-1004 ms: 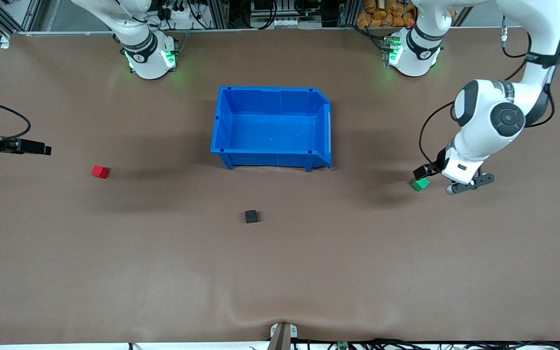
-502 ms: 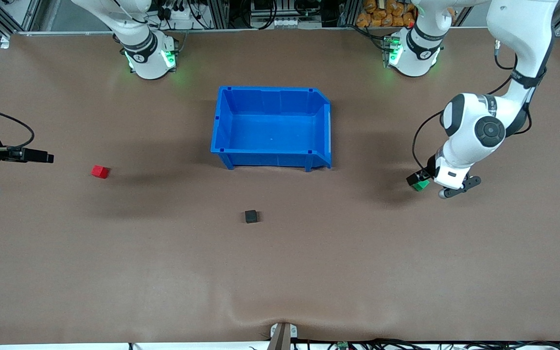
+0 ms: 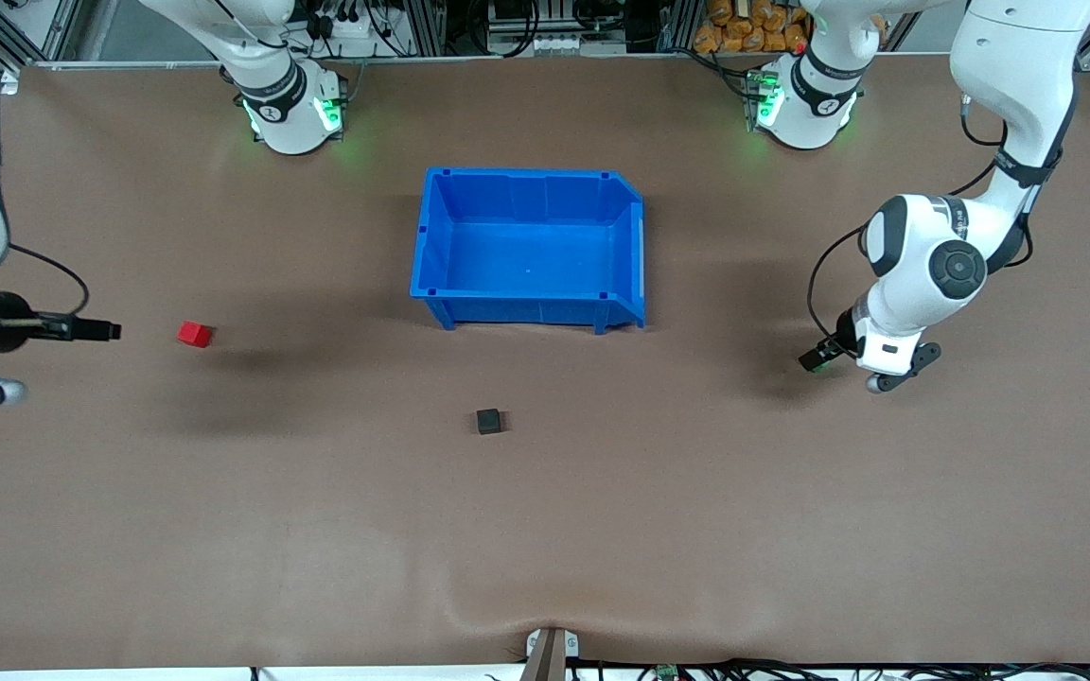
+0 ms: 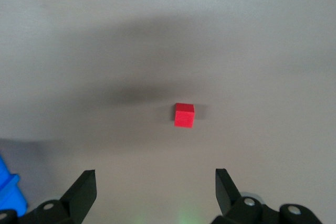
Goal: Attach green and red cubes to black cube
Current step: 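Close the left gripper on the green cube while the right gripper grasps the red cube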
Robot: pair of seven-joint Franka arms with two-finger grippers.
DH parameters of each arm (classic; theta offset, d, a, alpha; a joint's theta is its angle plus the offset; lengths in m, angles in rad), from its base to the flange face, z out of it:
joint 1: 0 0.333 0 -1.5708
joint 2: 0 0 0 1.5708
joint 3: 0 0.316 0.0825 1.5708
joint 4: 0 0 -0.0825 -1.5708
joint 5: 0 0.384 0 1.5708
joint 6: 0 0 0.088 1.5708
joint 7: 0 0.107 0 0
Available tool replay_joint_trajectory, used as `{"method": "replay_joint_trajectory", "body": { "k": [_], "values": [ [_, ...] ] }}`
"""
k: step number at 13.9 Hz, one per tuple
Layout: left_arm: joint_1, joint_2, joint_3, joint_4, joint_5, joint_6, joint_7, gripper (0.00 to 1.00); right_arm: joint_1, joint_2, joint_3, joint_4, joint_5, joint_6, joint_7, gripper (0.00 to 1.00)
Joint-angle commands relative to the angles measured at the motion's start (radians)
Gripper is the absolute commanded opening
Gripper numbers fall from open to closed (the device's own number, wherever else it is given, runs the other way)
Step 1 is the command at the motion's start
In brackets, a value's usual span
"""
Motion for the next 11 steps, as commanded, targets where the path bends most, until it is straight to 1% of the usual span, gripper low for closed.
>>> {"method": "replay_joint_trajectory", "body": {
  "k": [1, 2, 5, 8, 10, 11],
  "values": [
    [0.029, 0.021, -0.008, 0.014, 0.021, 0.006, -0.057, 0.86, -0.033, -0.016, 0.017, -0.110, -0.001, 0.080, -0.003, 1.00],
    [0.026, 0.025, -0.008, 0.019, 0.021, 0.006, -0.080, 0.85, -0.058, -0.022, 0.020, -0.159, 0.001, 0.129, -0.005, 1.00],
    [0.026, 0.030, -0.008, 0.022, 0.021, 0.006, -0.106, 0.73, -0.063, -0.025, 0.020, -0.252, 0.001, 0.241, -0.006, 1.00],
    [0.026, 0.050, -0.010, 0.039, 0.021, 0.006, -0.115, 0.71, -0.066, -0.065, 0.020, -0.416, 0.001, 0.448, -0.015, 1.00],
    [0.026, 0.059, -0.010, 0.046, 0.021, 0.006, -0.120, 0.68, -0.066, -0.062, 0.020, -0.494, 0.001, 0.578, -0.017, 1.00],
    [0.024, 0.062, -0.012, 0.048, 0.020, 0.006, -0.120, 0.64, -0.064, -0.063, 0.020, -0.548, 0.001, 0.659, -0.017, 1.00]
  ]
}}
